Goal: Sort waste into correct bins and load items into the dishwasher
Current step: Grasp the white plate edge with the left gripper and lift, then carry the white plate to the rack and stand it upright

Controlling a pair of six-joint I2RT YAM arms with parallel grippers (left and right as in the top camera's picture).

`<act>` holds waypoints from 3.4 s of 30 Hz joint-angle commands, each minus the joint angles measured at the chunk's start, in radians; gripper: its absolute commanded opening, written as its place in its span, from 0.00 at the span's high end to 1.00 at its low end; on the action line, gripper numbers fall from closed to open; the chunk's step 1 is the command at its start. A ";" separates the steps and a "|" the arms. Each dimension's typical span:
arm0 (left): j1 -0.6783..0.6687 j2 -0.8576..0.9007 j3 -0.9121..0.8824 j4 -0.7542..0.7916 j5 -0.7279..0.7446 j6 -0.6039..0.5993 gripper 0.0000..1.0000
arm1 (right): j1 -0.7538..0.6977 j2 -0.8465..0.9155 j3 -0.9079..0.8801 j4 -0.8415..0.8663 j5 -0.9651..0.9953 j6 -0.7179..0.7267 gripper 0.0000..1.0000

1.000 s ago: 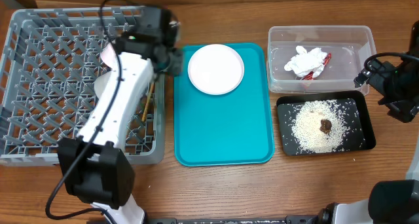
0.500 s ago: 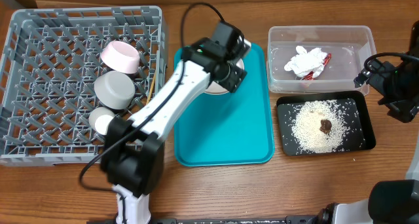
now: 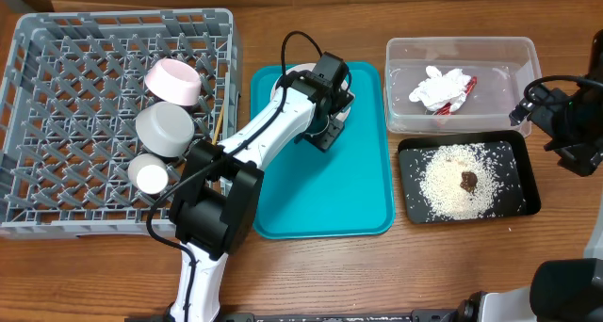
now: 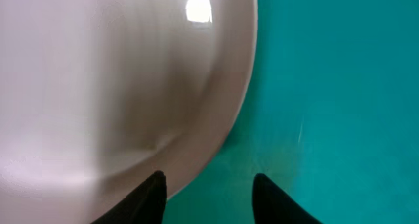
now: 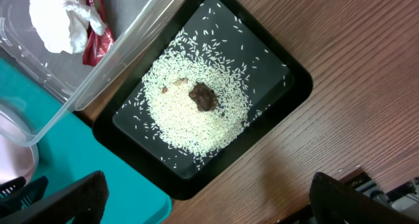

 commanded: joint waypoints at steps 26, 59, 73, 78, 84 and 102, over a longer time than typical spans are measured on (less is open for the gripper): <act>-0.023 0.017 -0.083 0.031 -0.024 -0.003 0.84 | -0.002 -0.014 0.022 0.005 0.010 -0.002 0.00; 0.115 -0.341 0.169 -0.107 -0.023 -0.179 0.96 | -0.002 -0.014 0.022 0.002 0.010 -0.002 0.00; 0.544 -0.391 0.162 -0.136 0.720 -0.148 0.96 | -0.002 -0.014 0.022 -0.002 0.010 -0.002 0.00; 0.599 -0.304 0.162 -0.147 0.883 -0.127 0.96 | -0.002 -0.014 0.022 -0.006 0.010 -0.002 0.00; 0.624 -0.229 0.162 -0.154 0.879 -0.126 0.96 | -0.002 -0.014 0.022 -0.013 0.010 -0.002 0.00; 0.706 -0.267 0.166 -0.218 0.758 -0.116 0.40 | -0.002 -0.014 0.022 -0.017 0.010 -0.002 0.00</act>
